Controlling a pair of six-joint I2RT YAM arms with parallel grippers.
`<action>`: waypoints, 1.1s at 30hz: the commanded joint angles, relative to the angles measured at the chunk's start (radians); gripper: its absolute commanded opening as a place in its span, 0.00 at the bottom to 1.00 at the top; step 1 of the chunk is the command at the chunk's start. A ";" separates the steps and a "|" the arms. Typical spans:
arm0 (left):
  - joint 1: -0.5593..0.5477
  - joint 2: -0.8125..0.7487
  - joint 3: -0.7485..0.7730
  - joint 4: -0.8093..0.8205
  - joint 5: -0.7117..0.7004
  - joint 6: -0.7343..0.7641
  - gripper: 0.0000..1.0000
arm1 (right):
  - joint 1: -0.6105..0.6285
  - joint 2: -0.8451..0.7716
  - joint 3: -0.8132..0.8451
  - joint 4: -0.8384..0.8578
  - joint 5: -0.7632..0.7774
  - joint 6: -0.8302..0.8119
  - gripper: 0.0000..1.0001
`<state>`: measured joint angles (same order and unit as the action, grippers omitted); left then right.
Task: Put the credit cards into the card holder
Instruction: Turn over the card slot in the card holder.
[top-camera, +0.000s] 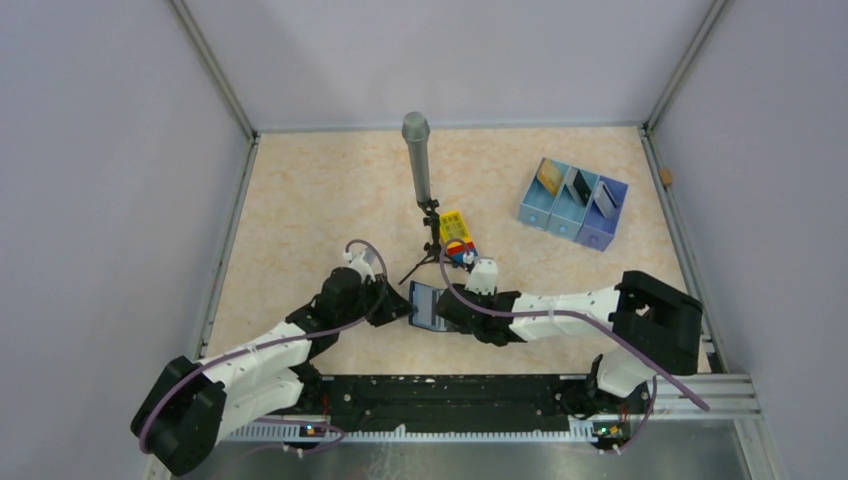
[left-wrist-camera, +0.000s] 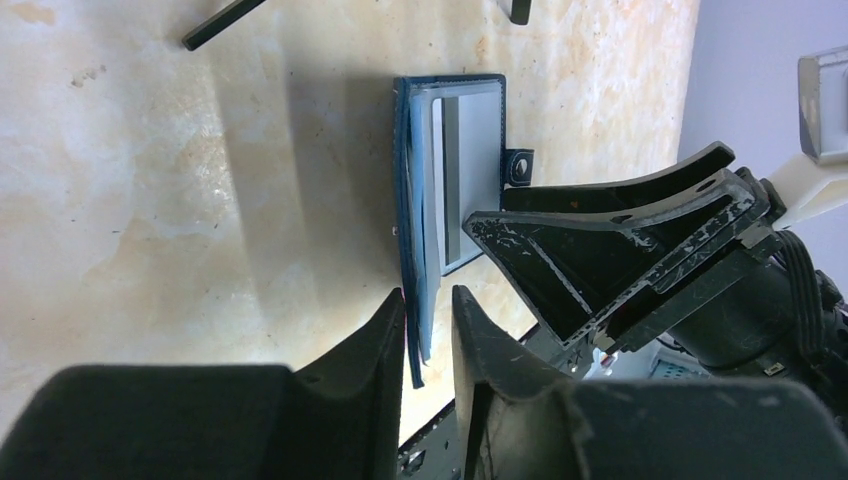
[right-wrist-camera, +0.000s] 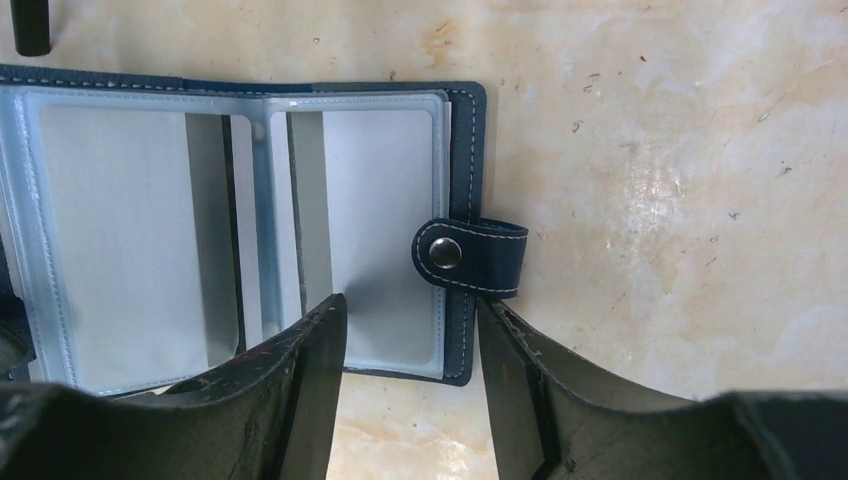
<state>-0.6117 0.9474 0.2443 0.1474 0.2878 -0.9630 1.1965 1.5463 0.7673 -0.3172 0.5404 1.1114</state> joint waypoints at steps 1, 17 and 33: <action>0.009 0.030 -0.029 0.110 0.035 -0.014 0.26 | -0.004 0.044 0.009 -0.051 0.010 0.039 0.50; 0.011 0.023 -0.045 0.253 0.118 -0.023 0.00 | -0.009 0.064 -0.025 0.015 -0.038 0.039 0.49; 0.013 0.114 -0.004 0.311 0.209 0.013 0.00 | -0.039 0.063 -0.123 0.217 -0.148 0.021 0.49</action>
<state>-0.5995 1.0225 0.2020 0.3744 0.4355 -0.9657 1.1709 1.5631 0.7158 -0.1047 0.5362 1.1183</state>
